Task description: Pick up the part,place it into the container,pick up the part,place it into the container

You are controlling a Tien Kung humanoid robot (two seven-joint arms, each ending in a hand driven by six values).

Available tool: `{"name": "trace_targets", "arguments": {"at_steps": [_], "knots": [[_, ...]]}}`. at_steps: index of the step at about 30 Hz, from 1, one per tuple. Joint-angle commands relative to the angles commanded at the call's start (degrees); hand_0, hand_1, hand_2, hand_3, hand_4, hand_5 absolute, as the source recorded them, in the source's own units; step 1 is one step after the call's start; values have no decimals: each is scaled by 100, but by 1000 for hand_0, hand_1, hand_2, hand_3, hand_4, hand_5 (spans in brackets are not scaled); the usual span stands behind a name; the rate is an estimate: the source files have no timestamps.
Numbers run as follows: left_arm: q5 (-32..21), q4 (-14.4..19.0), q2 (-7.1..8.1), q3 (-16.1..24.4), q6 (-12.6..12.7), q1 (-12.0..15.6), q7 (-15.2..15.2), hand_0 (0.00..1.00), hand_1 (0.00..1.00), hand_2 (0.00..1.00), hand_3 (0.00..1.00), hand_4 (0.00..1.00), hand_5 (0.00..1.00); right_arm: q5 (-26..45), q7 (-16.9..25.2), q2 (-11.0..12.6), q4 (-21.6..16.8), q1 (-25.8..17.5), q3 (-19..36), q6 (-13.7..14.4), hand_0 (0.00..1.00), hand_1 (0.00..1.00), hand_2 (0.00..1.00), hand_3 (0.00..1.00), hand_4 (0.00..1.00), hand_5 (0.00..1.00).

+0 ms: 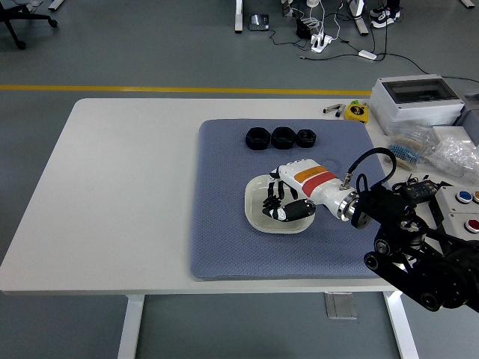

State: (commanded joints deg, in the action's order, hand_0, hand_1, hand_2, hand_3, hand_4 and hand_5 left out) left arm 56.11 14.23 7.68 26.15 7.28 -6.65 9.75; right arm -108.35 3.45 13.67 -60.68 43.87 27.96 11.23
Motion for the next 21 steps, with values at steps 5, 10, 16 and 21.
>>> {"name": "trace_targets", "arguments": {"at_steps": [5,10,16,21], "knots": [[15,-2,5,16,0,-2,5,696,700,735,645,668,661,-88,-25,19,45,-7,42,167,198,366,708,916,998,424],[41,-3,8,29,-4,-3,12,695,700,734,645,668,661,-66,-80,98,58,-63,256,309,204,374,739,921,998,426],[40,-6,3,32,4,4,11,695,700,736,645,668,662,12,-148,227,121,-138,673,394,201,365,719,854,998,427],[27,-10,-1,30,13,12,9,694,699,736,645,668,663,28,-119,398,298,-207,982,255,194,353,686,791,998,438]]}}
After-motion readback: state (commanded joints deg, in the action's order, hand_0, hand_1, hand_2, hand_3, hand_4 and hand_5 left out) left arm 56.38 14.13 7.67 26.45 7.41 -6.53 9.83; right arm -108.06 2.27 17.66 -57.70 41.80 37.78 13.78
